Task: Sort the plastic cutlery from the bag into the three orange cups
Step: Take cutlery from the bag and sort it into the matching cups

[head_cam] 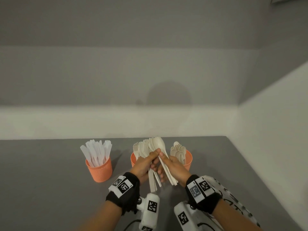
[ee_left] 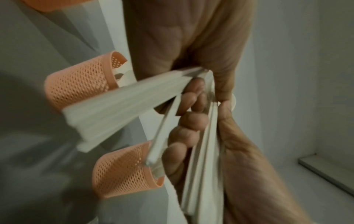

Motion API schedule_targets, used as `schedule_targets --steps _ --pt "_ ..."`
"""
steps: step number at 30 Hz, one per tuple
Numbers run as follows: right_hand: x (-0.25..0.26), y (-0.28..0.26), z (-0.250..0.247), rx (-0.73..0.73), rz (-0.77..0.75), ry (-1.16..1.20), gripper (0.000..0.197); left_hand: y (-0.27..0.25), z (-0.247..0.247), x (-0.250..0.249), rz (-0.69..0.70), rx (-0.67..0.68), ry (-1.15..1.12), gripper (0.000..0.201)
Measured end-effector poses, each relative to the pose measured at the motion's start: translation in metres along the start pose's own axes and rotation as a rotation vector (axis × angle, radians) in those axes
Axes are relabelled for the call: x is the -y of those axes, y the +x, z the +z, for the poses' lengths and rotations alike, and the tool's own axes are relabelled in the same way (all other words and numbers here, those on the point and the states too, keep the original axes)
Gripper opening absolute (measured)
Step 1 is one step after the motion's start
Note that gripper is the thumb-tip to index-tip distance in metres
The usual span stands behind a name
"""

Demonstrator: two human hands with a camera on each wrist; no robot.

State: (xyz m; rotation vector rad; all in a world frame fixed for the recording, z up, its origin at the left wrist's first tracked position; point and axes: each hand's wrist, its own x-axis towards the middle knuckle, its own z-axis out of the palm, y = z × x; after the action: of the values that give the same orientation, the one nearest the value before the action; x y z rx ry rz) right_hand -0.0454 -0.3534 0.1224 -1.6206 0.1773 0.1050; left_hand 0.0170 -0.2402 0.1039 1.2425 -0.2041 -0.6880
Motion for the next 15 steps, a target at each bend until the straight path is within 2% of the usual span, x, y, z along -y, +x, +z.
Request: schedule_targets --steps 4,7,10,13,15 --pt "0.001 0.002 -0.008 0.004 -0.002 0.007 0.046 0.002 0.009 -0.004 0.081 -0.077 0.067 0.039" --pt "0.001 0.005 -0.011 -0.018 -0.045 0.003 0.044 0.007 0.011 -0.004 0.069 -0.155 0.039 0.034" --pt "-0.001 0.008 -0.017 -0.116 -0.034 0.003 0.032 0.011 0.015 -0.011 -0.005 -0.197 -0.044 0.033" --pt "-0.006 0.016 -0.03 -0.233 -0.007 -0.004 0.031 0.013 0.01 -0.017 -0.011 -0.22 -0.018 0.032" --pt "-0.008 0.021 -0.042 -0.301 -0.043 -0.019 0.032 0.016 0.006 -0.019 0.013 -0.267 0.005 0.024"
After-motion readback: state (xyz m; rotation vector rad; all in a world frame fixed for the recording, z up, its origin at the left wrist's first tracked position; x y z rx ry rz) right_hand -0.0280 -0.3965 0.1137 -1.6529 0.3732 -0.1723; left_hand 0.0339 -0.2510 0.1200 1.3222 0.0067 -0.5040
